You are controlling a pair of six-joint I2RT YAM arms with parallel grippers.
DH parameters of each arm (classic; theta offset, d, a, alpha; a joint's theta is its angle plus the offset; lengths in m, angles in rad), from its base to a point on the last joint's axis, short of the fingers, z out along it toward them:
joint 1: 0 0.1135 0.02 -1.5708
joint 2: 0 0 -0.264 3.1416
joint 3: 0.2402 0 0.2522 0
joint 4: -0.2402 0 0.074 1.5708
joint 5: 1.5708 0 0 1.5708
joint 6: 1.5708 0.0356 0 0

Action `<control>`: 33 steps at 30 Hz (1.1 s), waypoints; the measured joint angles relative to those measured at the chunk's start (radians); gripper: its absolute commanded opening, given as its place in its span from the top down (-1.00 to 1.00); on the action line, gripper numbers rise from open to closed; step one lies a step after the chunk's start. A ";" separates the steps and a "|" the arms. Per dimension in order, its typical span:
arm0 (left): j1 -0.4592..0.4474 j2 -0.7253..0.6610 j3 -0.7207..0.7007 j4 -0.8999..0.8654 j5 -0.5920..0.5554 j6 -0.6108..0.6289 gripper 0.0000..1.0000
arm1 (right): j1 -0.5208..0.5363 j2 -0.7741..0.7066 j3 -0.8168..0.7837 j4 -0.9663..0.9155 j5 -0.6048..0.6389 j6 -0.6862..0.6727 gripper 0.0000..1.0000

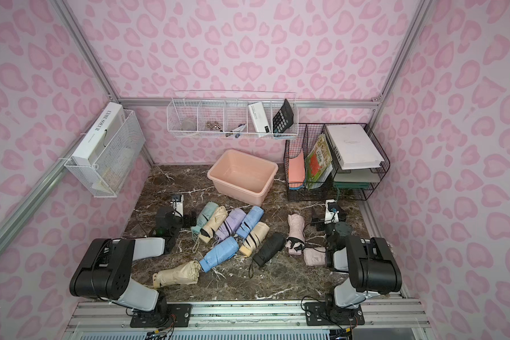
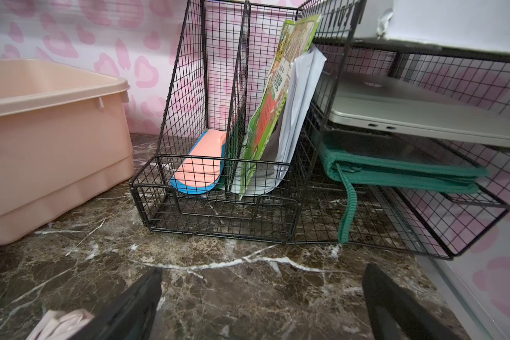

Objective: Put the umbrella into the storage box
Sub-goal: Adjust the storage box at the center of the board.

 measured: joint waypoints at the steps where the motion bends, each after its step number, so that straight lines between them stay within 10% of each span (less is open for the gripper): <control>1: 0.000 0.000 0.000 0.000 0.000 0.000 -0.98 | 0.000 0.000 0.000 0.000 0.000 0.000 -0.96; 20: 0.000 -0.005 0.000 0.000 0.000 0.000 -0.92 | 0.000 -0.012 -0.021 0.015 0.004 0.001 -0.96; 28: 0.000 -0.132 0.147 -0.212 -0.008 -0.001 -0.96 | 0.002 -0.319 -0.141 0.008 0.055 0.039 -0.96; 33: 0.000 -0.231 0.187 -0.349 -0.012 -0.022 -0.96 | -0.010 -0.551 -0.049 -0.315 0.142 0.198 -0.96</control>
